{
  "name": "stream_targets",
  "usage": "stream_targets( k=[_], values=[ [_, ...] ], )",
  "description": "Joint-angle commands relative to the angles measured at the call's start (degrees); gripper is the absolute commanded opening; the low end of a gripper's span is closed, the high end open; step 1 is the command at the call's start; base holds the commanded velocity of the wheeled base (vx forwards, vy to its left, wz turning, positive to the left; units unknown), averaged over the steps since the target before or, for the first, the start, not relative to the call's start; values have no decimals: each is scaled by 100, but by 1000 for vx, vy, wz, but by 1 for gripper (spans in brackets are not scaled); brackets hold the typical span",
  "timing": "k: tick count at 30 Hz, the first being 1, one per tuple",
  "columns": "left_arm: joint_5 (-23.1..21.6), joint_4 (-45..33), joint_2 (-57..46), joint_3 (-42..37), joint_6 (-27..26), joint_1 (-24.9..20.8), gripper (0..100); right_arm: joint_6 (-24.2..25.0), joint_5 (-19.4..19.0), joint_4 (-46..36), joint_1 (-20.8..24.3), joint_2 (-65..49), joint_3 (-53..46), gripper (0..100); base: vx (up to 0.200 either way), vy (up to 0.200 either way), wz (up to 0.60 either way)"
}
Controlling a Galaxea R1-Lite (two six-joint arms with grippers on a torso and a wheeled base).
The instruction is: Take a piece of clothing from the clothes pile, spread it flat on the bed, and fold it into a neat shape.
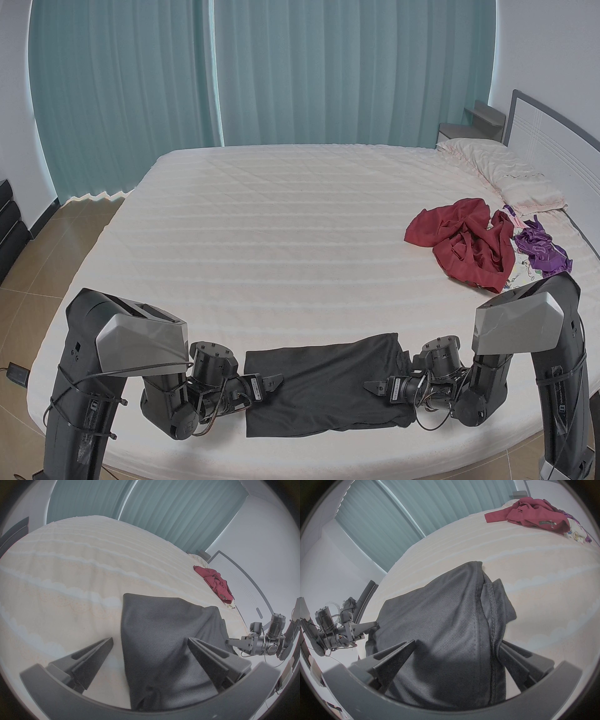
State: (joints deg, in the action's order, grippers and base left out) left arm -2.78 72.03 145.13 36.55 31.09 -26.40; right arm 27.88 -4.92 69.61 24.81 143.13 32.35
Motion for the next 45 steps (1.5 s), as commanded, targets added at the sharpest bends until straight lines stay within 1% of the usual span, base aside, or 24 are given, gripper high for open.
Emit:
stream_targets(
  k=[1,3,6,7,10,13,15,16,17,20,26,27,28,29,31,35,36,37,40,45],
  values=[
    [-3,-322,-81,256,3,-102,100,16,-8,-26,130,66,140,100,0,0,0],
    [5,-497,-108,327,3,-137,100,7,0,-17,165,75,166,100,0,0,0],
    [5,-533,-108,344,-6,-154,100,7,0,-26,174,75,166,100,0,0,0],
    [5,-550,-108,388,3,-242,100,16,9,-17,191,75,166,100,0,0,0],
    [5,-576,-108,406,-6,-286,100,-11,97,53,376,92,175,100,0,0,0],
    [-3,-743,-116,529,-15,-304,100,-37,88,-44,534,92,315,100,0,0,0],
    [-3,-893,-116,652,-32,-462,100,-19,79,-53,534,92,377,100,0,0,0],
    [-3,-893,-116,652,-32,-462,100,-19,79,-53,534,92,377,100,0,0,0],
    [-3,-946,-116,696,-24,-576,100,-19,71,-53,543,101,394,100,0,0,0],
    [-3,-963,-116,766,-6,-655,100,25,71,-97,543,127,509,100,0,0,0],
    [14,-946,-116,740,12,-664,100,33,88,-431,551,84,632,100,0,0,0],
    [14,-946,-116,740,12,-664,0,33,88,-457,551,75,649,100,0,0,0],
    [14,-946,-116,740,12,-664,0,33,88,-466,551,75,649,100,0,0,0],
    [14,-937,-116,740,12,-664,0,33,88,-457,551,75,649,0,0,0,0],
    [23,-919,-108,731,12,-664,0,33,88,-439,551,84,632,0,0,0,0],
    [252,-893,-108,696,12,-647,0,42,106,-378,543,92,614,0,0,0,0],
    [252,-893,-108,696,12,-647,0,42,106,-378,543,92,614,0,0,0,0],
    [419,-893,-116,643,12,-629,0,51,115,-369,543,92,605,0,0,0,0],
    [691,-893,-125,582,-15,-603,0,130,115,-360,543,92,597,0,0,0,0],
    [779,-893,-125,573,-6,-515,0,139,123,-316,543,101,588,0,0,0,0]
  ],
)
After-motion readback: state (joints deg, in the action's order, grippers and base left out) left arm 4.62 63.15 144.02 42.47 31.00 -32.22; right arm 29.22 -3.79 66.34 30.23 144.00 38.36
